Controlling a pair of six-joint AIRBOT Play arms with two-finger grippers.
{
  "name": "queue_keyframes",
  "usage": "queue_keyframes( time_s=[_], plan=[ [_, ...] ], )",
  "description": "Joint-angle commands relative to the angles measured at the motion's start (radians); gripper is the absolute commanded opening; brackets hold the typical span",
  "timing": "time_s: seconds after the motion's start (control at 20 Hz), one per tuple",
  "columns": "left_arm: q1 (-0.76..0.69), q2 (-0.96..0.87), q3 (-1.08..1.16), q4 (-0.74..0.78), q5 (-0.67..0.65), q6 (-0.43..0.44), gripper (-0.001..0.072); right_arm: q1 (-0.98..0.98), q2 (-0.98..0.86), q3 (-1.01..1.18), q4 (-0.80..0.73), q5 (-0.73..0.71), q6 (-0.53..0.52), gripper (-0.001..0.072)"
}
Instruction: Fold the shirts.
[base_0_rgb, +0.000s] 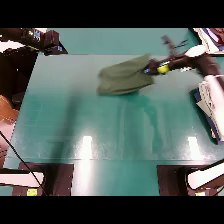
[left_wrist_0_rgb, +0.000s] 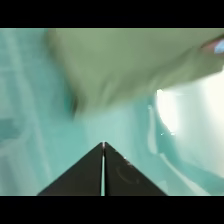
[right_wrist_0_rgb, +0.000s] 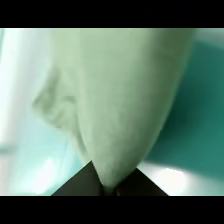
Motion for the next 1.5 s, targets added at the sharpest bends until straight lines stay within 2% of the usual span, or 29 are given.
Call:
queue_keyframes(
  time_s=[0.0,0.2,0.4,0.55,0.75,1.0,1.45],
  plan=[
    [0.0,0.0,0.0,-0.074,0.024,0.0,0.0034,-0.246,0.127,0.007,-0.082,0.021,0.018,0.0013],
    [0.0,0.0,0.0,-0.074,0.055,0.0,0.0034,-0.507,0.19,0.007,-0.081,0.018,0.018,0.0013],
    [0.0,0.0,0.0,-0.073,0.074,0.0,0.0034,-0.669,0.193,0.007,-0.069,0.006,0.018,0.0013],
    [0.0,0.0,0.0,-0.071,0.081,0.0,0.0033,-0.711,0.192,0.026,-0.063,-0.002,0.018,0.0013],
    [0.0,0.0,0.0,-0.071,0.081,0.0,0.0034,-0.718,0.192,0.199,-0.067,0.002,0.018,0.0013],
    [0.0,0.0,-0.001,-0.065,0.08,0.001,0.0034,-0.767,0.208,0.36,-0.079,0.141,0.018,0.0013],
    [0.0,0.0,-0.001,-0.055,0.055,0.028,0.0034,-0.966,0.508,-0.046,-0.321,0.251,0.018,0.0014]
  ],
)
